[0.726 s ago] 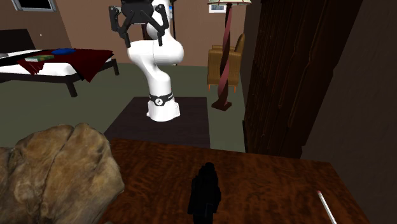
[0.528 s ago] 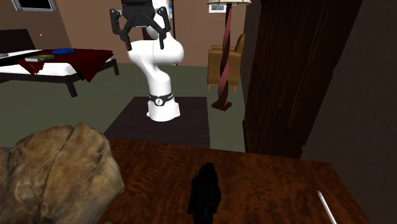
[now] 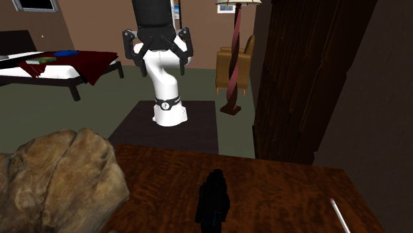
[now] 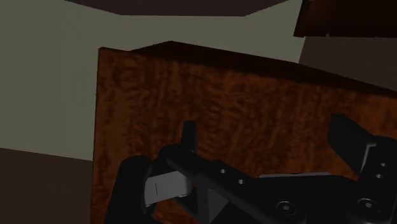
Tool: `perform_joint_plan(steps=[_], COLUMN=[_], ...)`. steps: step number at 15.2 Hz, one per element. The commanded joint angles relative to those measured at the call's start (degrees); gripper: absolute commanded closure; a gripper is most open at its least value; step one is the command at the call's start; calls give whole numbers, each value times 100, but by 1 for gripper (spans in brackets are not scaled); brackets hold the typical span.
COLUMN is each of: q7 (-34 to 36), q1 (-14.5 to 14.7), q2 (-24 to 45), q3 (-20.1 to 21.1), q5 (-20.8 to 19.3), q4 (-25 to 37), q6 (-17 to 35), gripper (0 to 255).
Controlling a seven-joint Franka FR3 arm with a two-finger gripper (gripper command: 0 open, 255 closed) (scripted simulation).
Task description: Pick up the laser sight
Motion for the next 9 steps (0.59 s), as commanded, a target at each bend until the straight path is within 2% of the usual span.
perform_joint_plan(steps=[1, 9], q7=[140, 755], q1=[3, 61], q2=[458, 2403], q3=[110, 455], q5=[-12, -286], q4=[243, 1547], q6=[161, 573], gripper=[0, 0])
